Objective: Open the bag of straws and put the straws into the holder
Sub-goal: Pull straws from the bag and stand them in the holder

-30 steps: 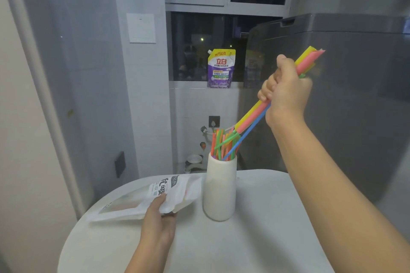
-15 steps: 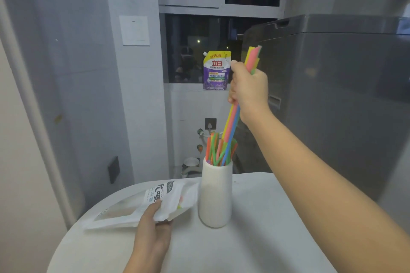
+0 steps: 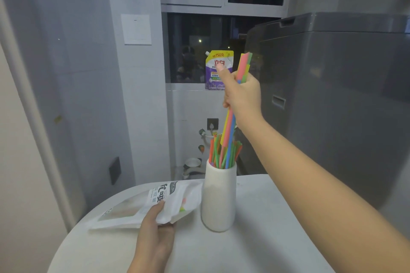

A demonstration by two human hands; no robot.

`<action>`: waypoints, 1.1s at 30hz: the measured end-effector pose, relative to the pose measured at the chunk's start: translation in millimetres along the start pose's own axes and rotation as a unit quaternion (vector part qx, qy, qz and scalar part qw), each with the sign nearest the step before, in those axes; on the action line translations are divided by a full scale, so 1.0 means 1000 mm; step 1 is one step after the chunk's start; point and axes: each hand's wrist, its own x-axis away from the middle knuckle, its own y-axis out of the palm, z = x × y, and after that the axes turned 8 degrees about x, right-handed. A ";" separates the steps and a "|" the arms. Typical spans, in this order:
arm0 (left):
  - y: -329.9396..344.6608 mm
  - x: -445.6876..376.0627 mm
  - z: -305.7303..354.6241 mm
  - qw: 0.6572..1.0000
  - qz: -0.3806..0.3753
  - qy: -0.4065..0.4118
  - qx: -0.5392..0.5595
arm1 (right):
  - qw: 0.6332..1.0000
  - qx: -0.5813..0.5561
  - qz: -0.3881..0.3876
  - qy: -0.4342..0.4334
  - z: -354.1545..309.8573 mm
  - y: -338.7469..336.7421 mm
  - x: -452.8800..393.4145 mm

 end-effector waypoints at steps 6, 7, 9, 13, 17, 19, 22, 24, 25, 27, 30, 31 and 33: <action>0.000 -0.001 0.001 1.000 0.006 -0.014 0.002 | 1.000 0.014 0.000 -0.016 0.018 0.000 0.009; 0.000 -0.001 0.001 1.000 0.009 -0.015 0.003 | 1.000 0.013 -0.001 -0.014 0.019 0.000 0.011; -0.001 -0.002 0.002 1.000 0.012 -0.014 0.005 | 1.000 0.017 -0.004 -0.010 0.021 0.001 0.013; -0.002 -0.003 0.002 1.000 0.009 -0.016 0.011 | 0.999 0.038 -0.029 0.019 0.026 0.002 0.016; -0.003 -0.003 0.000 1.000 0.016 -0.014 0.013 | 0.994 0.067 -0.080 0.041 0.039 0.000 0.024; -0.002 -0.003 0.000 1.000 0.015 -0.017 0.010 | 0.990 0.108 -0.081 0.033 0.048 -0.001 0.029; -0.001 -0.002 0.001 1.000 0.018 -0.014 0.017 | 0.979 0.189 -0.075 -0.012 0.062 -0.001 0.034; 0.000 -0.002 0.002 1.000 0.020 -0.012 0.019 | 0.970 0.231 -0.064 -0.031 0.069 -0.001 0.034; 0.000 -0.002 0.002 1.000 0.020 -0.012 0.018 | 0.966 0.248 -0.059 -0.035 0.070 0.000 0.034; -0.001 -0.002 0.002 1.000 0.018 -0.012 0.017 | 0.966 0.251 -0.054 -0.033 0.072 -0.001 0.033; 0.000 -0.001 0.001 1.000 0.019 -0.010 0.023 | 0.973 0.226 -0.032 -0.021 0.069 -0.004 0.031; 0.000 -0.002 0.001 0.999 0.021 -0.008 0.025 | 0.973 0.229 -0.022 -0.024 0.068 -0.005 0.029; 0.000 -0.003 0.001 0.999 0.021 -0.007 0.028 | 0.970 0.242 -0.007 -0.036 0.064 -0.007 0.026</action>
